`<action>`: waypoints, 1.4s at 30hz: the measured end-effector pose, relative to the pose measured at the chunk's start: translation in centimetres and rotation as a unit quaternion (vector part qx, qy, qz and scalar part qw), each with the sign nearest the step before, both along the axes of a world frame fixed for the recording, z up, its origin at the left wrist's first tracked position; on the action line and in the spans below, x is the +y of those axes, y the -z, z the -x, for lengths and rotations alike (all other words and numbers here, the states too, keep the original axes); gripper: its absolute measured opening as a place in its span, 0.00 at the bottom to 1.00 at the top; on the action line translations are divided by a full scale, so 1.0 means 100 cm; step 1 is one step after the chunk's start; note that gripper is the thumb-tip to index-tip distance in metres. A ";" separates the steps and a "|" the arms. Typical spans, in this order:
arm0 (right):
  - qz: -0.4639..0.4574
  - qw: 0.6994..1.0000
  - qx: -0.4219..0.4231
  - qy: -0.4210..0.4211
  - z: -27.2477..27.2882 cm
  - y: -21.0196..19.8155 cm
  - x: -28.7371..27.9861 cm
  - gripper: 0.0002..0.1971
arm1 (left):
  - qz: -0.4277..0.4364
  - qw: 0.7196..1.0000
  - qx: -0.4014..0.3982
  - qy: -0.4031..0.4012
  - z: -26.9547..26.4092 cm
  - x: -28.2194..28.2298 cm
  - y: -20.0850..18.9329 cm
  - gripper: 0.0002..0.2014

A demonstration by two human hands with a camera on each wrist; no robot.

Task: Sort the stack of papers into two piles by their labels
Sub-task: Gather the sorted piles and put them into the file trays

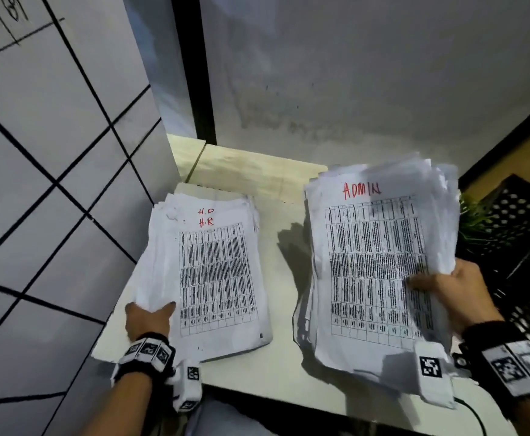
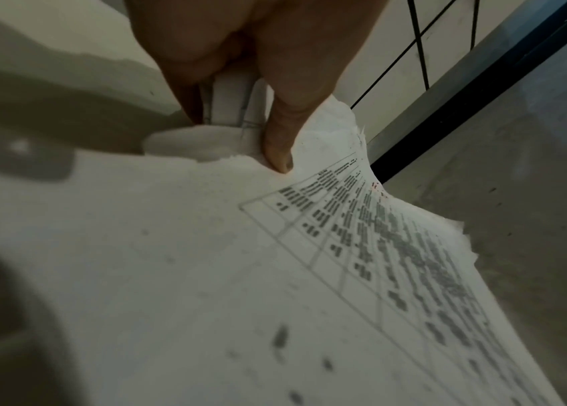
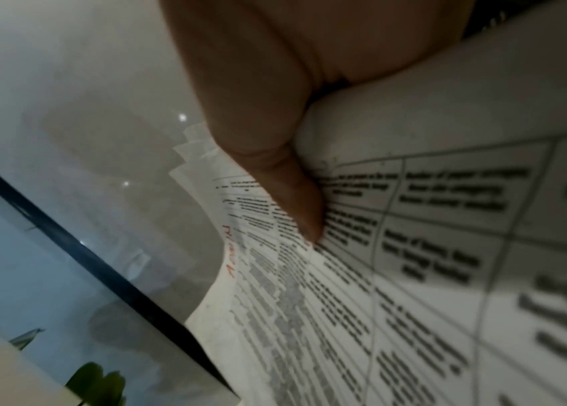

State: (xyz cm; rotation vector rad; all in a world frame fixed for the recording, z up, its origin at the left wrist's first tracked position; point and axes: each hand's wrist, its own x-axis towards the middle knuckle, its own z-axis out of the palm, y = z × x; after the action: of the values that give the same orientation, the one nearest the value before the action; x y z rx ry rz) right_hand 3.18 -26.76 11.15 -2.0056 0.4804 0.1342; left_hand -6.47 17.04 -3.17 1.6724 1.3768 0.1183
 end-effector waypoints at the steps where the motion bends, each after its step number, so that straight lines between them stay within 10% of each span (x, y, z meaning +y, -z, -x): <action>1: -0.022 1.000 -0.011 0.001 0.002 -0.001 -0.004 0.11 | -0.026 0.999 -0.007 -0.019 -0.003 -0.004 -0.003 0.46; 5: -0.109 0.992 -0.054 -0.028 0.010 -0.015 -0.003 0.18 | -0.118 0.972 -0.179 0.098 -0.033 -0.044 -0.051 0.47; 8: -0.154 0.985 -0.065 -0.041 0.013 -0.028 0.002 0.39 | 0.131 0.886 -0.316 0.312 -0.064 -0.090 -0.098 0.46; 10: -0.184 0.980 -0.058 -0.055 0.012 -0.035 0.010 0.30 | 0.229 0.834 -0.292 0.408 -0.085 -0.117 -0.119 0.56; 12: -0.188 0.977 -0.068 -0.070 0.012 -0.035 0.013 0.36 | 0.276 0.818 -0.249 0.440 -0.097 -0.146 -0.137 0.40; 14: -0.180 0.980 -0.062 -0.058 0.013 -0.037 0.013 0.57 | 0.307 0.826 -0.262 0.394 -0.103 -0.170 -0.144 0.28; 18: -0.177 0.974 -0.073 -0.121 0.016 -0.057 0.022 0.29 | 0.277 0.829 -0.381 0.300 -0.104 -0.193 -0.155 0.20; 25: -0.289 0.952 -0.096 0.008 0.014 0.001 0.030 0.44 | 0.219 0.783 -0.433 0.389 -0.098 -0.193 -0.139 0.24; 30: -0.252 0.962 -0.089 0.062 0.009 0.015 0.044 0.24 | 0.211 0.823 -0.412 0.328 -0.105 -0.198 -0.133 0.10; 36: -0.296 0.943 -0.146 0.053 0.012 -0.001 0.039 0.34 | 0.244 0.788 -0.437 0.358 -0.108 -0.186 -0.144 0.22; 40: -0.257 0.956 -0.126 0.068 0.013 0.026 0.045 0.51 | 0.232 0.821 -0.360 0.379 -0.111 -0.192 -0.121 0.22; 42: -0.252 0.953 -0.136 0.101 0.009 0.023 0.046 0.39 | 0.231 0.830 -0.369 0.349 -0.112 -0.192 -0.118 0.16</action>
State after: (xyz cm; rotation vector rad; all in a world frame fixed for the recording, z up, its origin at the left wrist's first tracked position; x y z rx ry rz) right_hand 2.24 -22.19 8.85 -1.4374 0.4205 -0.1350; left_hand 4.73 -2.16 8.62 1.3797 0.1443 -0.0032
